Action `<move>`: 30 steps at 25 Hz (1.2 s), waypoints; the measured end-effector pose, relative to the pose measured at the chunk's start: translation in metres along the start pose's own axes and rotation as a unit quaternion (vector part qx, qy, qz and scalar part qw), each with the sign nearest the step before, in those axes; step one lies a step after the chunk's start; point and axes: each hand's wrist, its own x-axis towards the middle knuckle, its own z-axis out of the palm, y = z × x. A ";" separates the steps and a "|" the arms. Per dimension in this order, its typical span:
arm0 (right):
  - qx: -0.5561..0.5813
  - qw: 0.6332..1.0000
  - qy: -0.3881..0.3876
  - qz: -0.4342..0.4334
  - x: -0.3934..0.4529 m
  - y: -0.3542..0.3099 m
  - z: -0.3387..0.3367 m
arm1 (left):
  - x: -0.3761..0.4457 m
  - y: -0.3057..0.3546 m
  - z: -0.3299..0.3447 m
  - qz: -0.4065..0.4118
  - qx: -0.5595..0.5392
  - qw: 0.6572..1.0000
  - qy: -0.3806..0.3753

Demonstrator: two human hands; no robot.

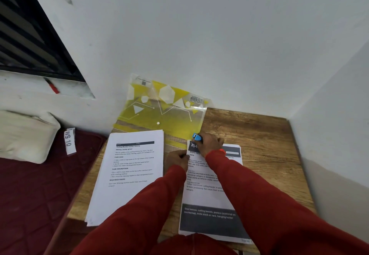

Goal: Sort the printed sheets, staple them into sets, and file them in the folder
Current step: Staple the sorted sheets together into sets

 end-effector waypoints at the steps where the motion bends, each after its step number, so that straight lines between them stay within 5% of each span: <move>1: 0.005 1.000 -0.013 0.005 0.000 0.000 0.000 | 0.000 0.000 0.000 0.000 0.000 1.000 0.001; 6: 0.079 0.994 -0.078 -0.007 -0.003 -0.005 -0.003 | 0.000 0.003 -0.003 0.005 0.011 1.000 0.011; 10: 0.160 0.985 0.022 0.066 -0.005 0.009 -0.012 | -0.003 0.004 -0.003 0.016 0.025 0.999 0.027; 14: 0.056 0.983 0.087 0.155 -0.024 0.042 -0.032 | -0.007 0.006 -0.007 0.049 0.030 0.998 0.039; 19: 0.103 0.959 0.073 0.254 -0.049 0.074 -0.026 | -0.010 0.006 -0.004 0.086 0.060 0.994 0.025; 30: 0.083 0.967 0.048 0.234 -0.054 0.077 -0.036 | -0.011 0.006 -0.006 0.051 0.029 0.998 0.027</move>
